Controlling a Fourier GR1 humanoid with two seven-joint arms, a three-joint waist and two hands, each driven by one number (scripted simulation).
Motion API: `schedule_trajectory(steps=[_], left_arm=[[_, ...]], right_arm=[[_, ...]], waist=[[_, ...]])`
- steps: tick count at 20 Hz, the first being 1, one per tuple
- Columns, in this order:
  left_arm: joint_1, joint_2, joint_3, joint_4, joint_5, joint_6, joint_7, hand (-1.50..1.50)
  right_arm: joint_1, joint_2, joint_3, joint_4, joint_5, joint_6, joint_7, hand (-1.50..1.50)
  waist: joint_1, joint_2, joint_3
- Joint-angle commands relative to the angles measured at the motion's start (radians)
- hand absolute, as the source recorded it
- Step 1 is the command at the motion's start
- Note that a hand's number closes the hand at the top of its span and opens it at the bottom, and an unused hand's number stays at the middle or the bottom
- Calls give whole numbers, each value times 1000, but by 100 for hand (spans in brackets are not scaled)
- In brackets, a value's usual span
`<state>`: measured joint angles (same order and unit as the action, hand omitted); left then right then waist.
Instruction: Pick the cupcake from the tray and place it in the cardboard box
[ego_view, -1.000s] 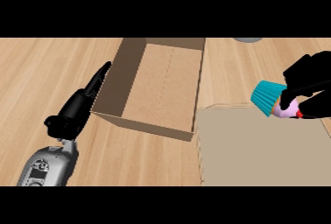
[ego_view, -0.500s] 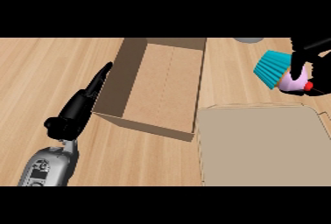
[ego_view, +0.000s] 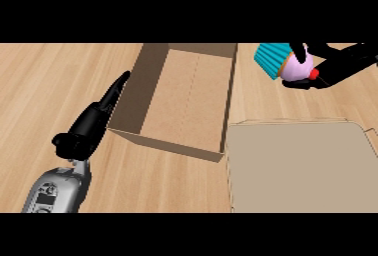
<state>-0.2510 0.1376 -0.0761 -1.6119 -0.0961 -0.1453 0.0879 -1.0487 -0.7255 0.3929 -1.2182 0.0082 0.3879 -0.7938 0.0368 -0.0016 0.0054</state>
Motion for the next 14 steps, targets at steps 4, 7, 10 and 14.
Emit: schedule_trajectory(steps=[4,7,10,14], left_arm=[[55,-11,-28,45,-4,-29,8,0],[9,-35,-49,40,-19,-15,58,0],[32,-16,-5,104,-18,-14,-26,0],[33,-36,-29,89,-19,-19,5,0]], right_arm=[[-112,143,7,90,2,71,88,150],[-176,212,13,176,71,4,93,150],[-159,282,65,151,158,-69,115,150],[-175,366,95,212,235,-132,107,150]], waist=[[-17,5,-6],[-11,9,-6],[-21,7,-6],[-17,8,-6]])
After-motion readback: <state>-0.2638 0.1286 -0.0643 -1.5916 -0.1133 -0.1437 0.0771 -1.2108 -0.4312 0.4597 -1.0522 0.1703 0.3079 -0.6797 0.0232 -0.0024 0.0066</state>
